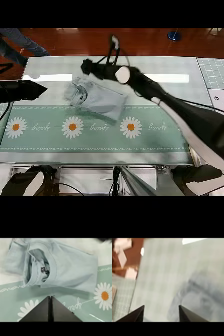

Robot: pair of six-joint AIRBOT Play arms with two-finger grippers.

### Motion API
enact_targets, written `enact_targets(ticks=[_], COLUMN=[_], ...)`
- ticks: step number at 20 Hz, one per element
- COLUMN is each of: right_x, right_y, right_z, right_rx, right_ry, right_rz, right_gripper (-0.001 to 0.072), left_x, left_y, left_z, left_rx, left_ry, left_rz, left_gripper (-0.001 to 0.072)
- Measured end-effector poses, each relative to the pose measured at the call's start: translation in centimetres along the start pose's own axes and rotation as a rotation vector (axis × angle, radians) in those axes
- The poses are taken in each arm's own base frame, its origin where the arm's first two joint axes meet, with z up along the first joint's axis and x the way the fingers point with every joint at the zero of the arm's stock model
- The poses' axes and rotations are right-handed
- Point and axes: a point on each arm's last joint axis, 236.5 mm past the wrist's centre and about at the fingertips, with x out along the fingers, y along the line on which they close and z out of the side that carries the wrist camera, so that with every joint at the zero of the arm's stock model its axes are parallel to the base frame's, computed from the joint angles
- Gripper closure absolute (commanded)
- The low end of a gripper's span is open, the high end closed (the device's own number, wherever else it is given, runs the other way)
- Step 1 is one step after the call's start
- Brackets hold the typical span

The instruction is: Fold the shirts.

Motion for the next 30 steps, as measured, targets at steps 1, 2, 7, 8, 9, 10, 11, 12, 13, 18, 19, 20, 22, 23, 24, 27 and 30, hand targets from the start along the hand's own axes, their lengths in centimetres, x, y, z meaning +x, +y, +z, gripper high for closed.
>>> enact_targets(ticks=[1, 2, 7, 8, 9, 10, 11, 12, 13, 18, 19, 20, 22, 23, 24, 27, 30], right_x=[-1.8, -4.2, -21.9, -25.8, -28.3, -29.7, -30.1, -29.8, -28.7, -21.6, -20.3, -19.1, -16.7, -15.6, -14.4, -11.3, -8.9], right_y=[-0.6, -2.1, -21.1, -24.2, -26.0, -27.1, -27.6, -27.7, -27.3, -24.8, -24.4, -24.1, -23.5, -23.1, -22.7, -21.7, -20.7], right_z=[1.8, 3.5, 5.5, 4.6, 3.2, 1.1, -0.7, -2.4, -3.9, -9.2, -9.9, -10.6, -12.1, -12.9, -13.7, -15.3, -15.6], right_rx=[-0.039, -0.093, -0.271, -0.222, -0.154, -0.065, 0.009, 0.079, 0.139, 0.343, 0.367, 0.386, 0.414, 0.426, 0.434, 0.460, 0.470], right_ry=[-0.005, 0.009, 0.361, 0.439, 0.496, 0.548, 0.569, 0.576, 0.570, 0.445, 0.420, 0.400, 0.380, 0.376, 0.368, 0.325, 0.276], right_rz=[-0.027, -0.084, -0.753, -0.847, -0.876, -0.854, -0.807, -0.741, -0.659, -0.383, -0.357, -0.341, -0.317, -0.305, -0.296, -0.283, -0.278], right_gripper=[0.0248, 0.0248, 0.0276, 0.0246, 0.0166, 0.0152, 0.0113, 0.0110, 0.0110, 0.0110, 0.0109, 0.0109, 0.0110, 0.0110, 0.0110, 0.0110, 0.0112], left_x=[0.3, 0.8, 4.3, 5.1, 5.9, 6.8, 7.6, 8.3, 9.0, 10.8, 10.9, 11.0, 11.0, 11.0, 11.0, 10.5, 9.6], left_y=[0.1, 0.3, 2.3, 2.7, 3.2, 3.7, 4.1, 4.5, 5.0, 6.1, 6.1, 6.2, 6.1, 6.0, 5.9, 5.4, 4.7], left_z=[-0.1, -0.2, -0.9, -1.1, -1.4, -1.6, -1.9, -2.2, -2.4, -2.9, -2.9, -3.0, -3.3, -3.5, -3.7, -4.4, -4.3], left_rx=[0.000, 0.002, 0.039, 0.049, 0.062, 0.071, 0.079, 0.082, 0.083, 0.084, 0.085, 0.084, 0.084, 0.084, 0.083, 0.085, 0.100], left_ry=[0.011, 0.024, 0.103, 0.124, 0.143, 0.161, 0.177, 0.194, 0.207, 0.233, 0.234, 0.237, 0.248, 0.258, 0.265, 0.300, 0.295], left_rz=[-0.002, -0.003, -0.009, -0.011, -0.014, -0.017, -0.018, -0.021, -0.021, -0.021, -0.020, -0.021, -0.027, -0.032, -0.036, -0.057, -0.065], left_gripper=[0.0682, 0.0682, 0.0652, 0.0578, 0.0497, 0.0428, 0.0426, 0.0427, 0.0428, 0.0431, 0.0433, 0.0444, 0.0446, 0.0446, 0.0447, 0.0447, 0.0448])
